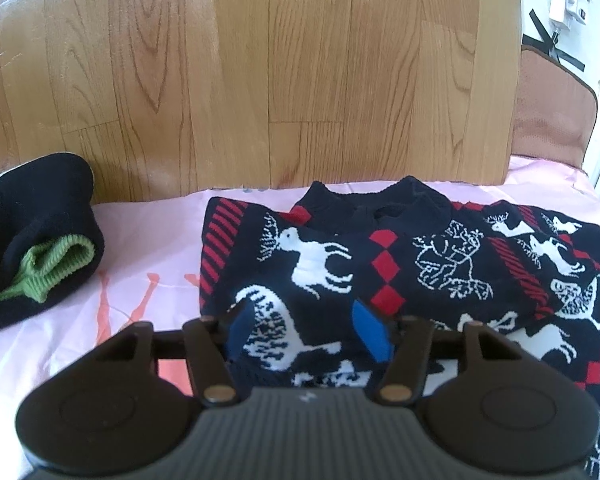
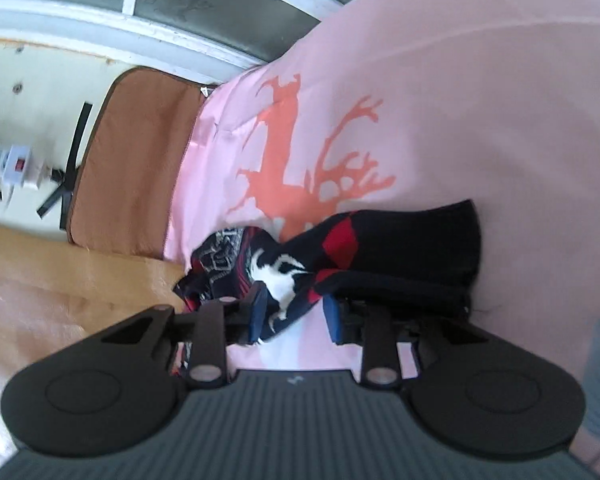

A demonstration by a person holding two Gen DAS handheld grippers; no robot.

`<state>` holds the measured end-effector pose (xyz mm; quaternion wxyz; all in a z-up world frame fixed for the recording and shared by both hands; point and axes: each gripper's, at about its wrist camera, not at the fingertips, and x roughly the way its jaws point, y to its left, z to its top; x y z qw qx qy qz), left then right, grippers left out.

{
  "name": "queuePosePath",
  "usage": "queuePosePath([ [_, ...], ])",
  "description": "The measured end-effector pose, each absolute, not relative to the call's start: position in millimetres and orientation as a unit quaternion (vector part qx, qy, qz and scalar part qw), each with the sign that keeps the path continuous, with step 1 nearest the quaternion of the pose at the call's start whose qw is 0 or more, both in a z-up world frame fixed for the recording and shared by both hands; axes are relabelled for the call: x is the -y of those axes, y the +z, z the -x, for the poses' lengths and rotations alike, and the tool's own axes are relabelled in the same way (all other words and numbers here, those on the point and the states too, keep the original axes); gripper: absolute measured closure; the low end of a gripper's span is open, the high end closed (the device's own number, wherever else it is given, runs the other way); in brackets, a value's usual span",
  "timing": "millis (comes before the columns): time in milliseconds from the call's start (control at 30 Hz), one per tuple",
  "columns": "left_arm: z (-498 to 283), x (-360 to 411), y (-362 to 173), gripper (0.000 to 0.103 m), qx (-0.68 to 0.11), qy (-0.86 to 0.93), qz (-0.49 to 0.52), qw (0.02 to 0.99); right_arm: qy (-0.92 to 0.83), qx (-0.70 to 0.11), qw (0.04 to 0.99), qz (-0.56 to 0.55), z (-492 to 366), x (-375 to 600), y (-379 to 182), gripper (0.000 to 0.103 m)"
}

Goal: Fold small clothes

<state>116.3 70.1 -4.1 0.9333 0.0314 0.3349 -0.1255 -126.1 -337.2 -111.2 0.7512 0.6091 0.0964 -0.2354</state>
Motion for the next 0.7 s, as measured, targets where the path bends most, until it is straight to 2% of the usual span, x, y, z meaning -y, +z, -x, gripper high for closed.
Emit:
queuePosePath([
  [100, -117.1, -69.6, -5.1, 0.046, -0.337, -0.125, -0.034, 0.933, -0.237, -0.097, 0.770, -0.584, 117.6, 332.4, -108.0, 0.068],
  [133, -117.5, -69.9, -5.2, 0.046, -0.337, -0.125, -0.034, 0.932, -0.235, -0.098, 0.776, -0.577, 114.7, 335.4, -108.1, 0.072],
  [167, -117.9, -70.4, -5.3, 0.046, -0.338, -0.124, -0.033, 0.932, -0.233, -0.103, 0.781, -0.571, 112.0, 339.4, -108.1, 0.087],
  [200, -118.4, -70.8, -5.3, 0.046, -0.338, -0.123, -0.032, 0.932, -0.236, -0.114, 0.781, -0.567, 108.1, 344.6, -107.6, 0.094],
  [300, -119.9, -72.7, -4.1, 0.046, -0.338, -0.121, -0.026, 0.933, -0.249, -0.090, 0.798, -0.541, 97.3, 366.8, -91.0, 0.094],
  [500, -120.2, -80.7, 4.0, 0.046, -0.330, -0.113, -0.008, 0.937, -0.250, 0.002, 0.910, -0.330, 4.9, 386.0, 33.1, 0.095],
  [600, -120.4, -88.4, 10.9, 0.046, -0.321, -0.105, 0.004, 0.941, -0.180, -0.001, 0.945, -0.275, -47.8, 350.5, 84.2, 0.094],
  [700, -123.0, -104.7, 21.3, 0.046, -0.312, -0.095, 0.038, 0.944, -0.069, -0.022, 0.971, -0.226, -83.2, 277.3, 104.9, 0.094],
])
